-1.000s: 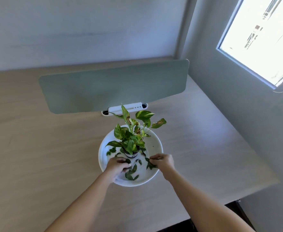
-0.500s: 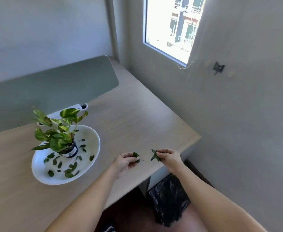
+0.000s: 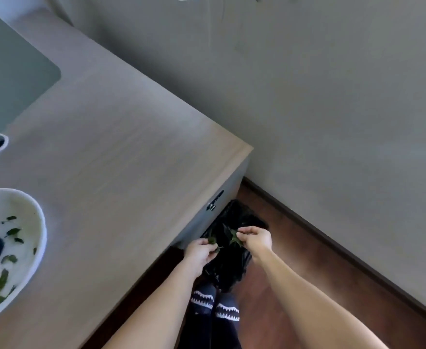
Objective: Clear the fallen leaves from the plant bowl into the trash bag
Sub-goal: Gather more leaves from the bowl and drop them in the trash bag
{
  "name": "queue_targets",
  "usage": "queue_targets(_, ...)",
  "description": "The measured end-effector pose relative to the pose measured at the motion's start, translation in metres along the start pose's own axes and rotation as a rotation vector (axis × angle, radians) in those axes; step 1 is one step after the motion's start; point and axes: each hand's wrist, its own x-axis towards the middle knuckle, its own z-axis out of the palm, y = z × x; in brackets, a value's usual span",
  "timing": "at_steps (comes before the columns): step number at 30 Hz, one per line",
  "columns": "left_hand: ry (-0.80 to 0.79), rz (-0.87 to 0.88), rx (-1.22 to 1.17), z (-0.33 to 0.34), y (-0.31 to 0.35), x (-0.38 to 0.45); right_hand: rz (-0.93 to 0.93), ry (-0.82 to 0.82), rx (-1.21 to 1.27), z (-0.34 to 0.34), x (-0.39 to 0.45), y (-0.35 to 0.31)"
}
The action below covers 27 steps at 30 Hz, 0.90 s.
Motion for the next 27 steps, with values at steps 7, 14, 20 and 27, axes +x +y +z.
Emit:
queue_targets(7,0.018,-0.087,0.165,0.007,-0.021,0.066,0.158,0.010,0.077,0.017,0.056,0.035)
queue_targets(14,-0.028,-0.084,0.250,-0.001,0.005,0.036,0.158,0.021,0.123,0.017,0.036,0.008)
queue_targets(20,-0.163,-0.021,0.280,-0.002,0.056,-0.048,0.031,-0.052,0.139,0.008,-0.019,-0.059)
queue_targets(27,-0.189,0.204,0.222,-0.057,0.111,-0.144,-0.196,-0.173,0.061,0.040,-0.081,-0.145)
